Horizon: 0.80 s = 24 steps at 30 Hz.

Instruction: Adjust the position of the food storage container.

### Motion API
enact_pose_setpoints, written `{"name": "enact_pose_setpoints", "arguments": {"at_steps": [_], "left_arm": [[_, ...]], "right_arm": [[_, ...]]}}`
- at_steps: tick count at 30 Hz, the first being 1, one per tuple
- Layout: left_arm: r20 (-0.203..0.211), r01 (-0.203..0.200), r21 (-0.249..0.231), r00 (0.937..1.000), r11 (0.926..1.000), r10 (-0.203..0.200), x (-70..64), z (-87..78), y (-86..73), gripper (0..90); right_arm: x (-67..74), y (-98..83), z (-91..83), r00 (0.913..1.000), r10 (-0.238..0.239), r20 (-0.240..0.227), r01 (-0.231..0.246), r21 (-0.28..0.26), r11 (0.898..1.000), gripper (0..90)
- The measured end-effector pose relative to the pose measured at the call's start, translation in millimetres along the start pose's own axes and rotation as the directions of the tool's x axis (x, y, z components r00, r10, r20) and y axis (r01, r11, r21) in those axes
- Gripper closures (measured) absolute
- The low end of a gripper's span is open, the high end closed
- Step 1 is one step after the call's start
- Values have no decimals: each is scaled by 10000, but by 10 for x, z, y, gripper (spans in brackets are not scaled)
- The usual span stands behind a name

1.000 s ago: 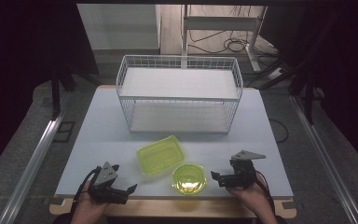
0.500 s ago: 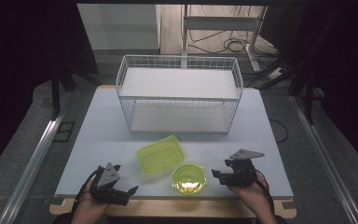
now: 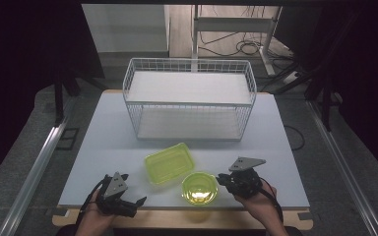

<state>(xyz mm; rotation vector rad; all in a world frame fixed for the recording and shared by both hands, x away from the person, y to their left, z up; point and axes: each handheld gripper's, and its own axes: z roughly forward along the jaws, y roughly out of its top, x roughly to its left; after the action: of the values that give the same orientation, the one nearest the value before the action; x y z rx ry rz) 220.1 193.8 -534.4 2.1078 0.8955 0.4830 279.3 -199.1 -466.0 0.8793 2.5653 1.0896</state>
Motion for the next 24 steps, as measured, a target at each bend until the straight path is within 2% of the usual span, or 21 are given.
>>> {"name": "enact_pose_setpoints", "arguments": {"at_steps": [2,6,10,11,15,18,24], "left_arm": [[-17,-69,-3,10000,10000,69,-5,1,2,19],[-73,-112,-51,9999,9999,112,-11,0,5,19],[-149,-146,-73,9998,9999,145,-12,-1,6,19],[-180,-159,-78,9997,9998,157,-13,-2,5,19],[-209,-198,-70,9996,9998,197,-10,-4,5,19],[-224,-239,-47,9995,9997,238,-13,-1,2,19],[-237,-364,-27,9991,9993,364,-31,-1,7,18]], "right_arm": [[53,52,9,9997,-163,-203,161,-100,9998,895],[153,150,68,9973,-387,-630,381,-97,9992,896],[257,250,171,9915,-786,-1042,789,-11,9969,895],[314,316,246,9882,-953,-1201,961,10,9954,894],[402,394,333,9838,-1101,-1412,1119,47,9937,895],[527,475,416,9746,-1438,-1718,1465,27,9892,896],[755,555,547,9576,-1697,-2326,1780,149,9839,896]]}}
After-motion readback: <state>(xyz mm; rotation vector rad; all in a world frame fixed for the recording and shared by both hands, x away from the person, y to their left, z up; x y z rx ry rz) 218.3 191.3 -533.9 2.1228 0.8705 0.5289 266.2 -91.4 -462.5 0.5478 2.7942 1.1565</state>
